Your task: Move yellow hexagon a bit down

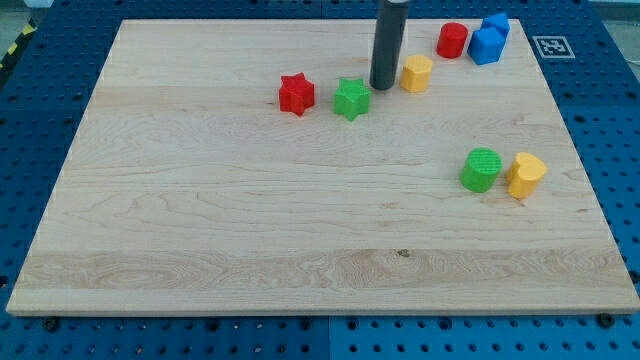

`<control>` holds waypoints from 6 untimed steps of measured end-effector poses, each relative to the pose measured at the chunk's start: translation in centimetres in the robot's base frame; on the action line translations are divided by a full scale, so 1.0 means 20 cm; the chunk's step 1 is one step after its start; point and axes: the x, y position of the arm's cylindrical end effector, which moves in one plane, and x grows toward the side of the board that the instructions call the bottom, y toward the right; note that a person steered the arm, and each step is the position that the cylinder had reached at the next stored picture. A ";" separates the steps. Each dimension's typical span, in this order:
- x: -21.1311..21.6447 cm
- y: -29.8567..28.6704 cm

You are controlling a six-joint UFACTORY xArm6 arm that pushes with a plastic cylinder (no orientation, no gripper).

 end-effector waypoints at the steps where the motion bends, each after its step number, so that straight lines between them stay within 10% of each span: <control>1: -0.19 -0.05; 6: -0.08 0.20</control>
